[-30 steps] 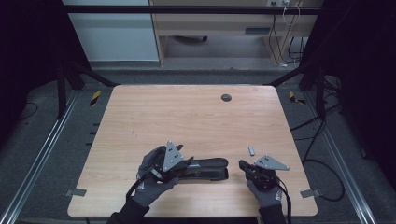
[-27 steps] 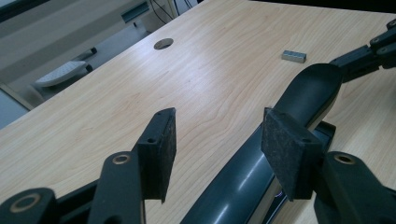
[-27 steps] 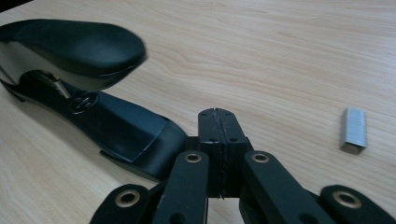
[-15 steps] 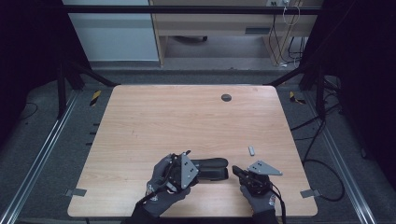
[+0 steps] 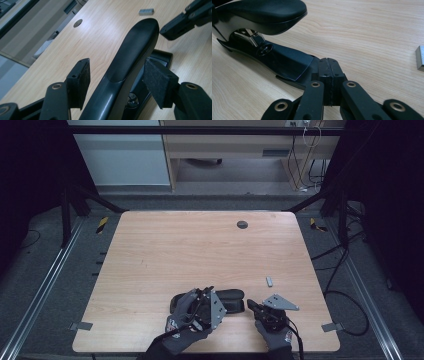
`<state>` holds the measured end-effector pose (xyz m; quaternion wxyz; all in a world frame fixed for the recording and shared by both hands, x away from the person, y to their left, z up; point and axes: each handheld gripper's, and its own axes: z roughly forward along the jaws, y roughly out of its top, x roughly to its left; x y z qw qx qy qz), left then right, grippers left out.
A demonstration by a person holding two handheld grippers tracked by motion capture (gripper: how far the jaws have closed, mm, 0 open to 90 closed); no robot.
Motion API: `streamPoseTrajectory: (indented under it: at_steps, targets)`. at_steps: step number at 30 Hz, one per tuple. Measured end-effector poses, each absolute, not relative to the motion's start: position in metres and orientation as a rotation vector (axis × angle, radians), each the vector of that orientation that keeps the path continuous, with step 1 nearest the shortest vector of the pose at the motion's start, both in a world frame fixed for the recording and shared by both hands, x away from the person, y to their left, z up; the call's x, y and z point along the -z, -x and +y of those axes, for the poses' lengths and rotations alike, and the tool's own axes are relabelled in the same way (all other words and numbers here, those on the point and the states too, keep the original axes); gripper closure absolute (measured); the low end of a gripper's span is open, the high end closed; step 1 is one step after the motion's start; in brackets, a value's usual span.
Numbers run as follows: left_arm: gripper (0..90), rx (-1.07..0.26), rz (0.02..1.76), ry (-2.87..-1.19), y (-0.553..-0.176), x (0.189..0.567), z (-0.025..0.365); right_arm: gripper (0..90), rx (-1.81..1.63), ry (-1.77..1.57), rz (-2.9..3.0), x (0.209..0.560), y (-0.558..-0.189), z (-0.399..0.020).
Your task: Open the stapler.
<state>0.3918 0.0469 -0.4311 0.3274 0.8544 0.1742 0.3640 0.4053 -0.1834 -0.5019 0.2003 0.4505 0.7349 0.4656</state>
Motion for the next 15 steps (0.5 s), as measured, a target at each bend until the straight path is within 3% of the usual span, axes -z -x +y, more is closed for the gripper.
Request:
streamPoseTrajectory:
  at_steps: [15]
  targets:
    - [43.1,-1.011,0.376,-2.364,-0.400,0.446,0.027,90.0,-1.320,-1.251,2.075,0.507,-0.407,-0.176]
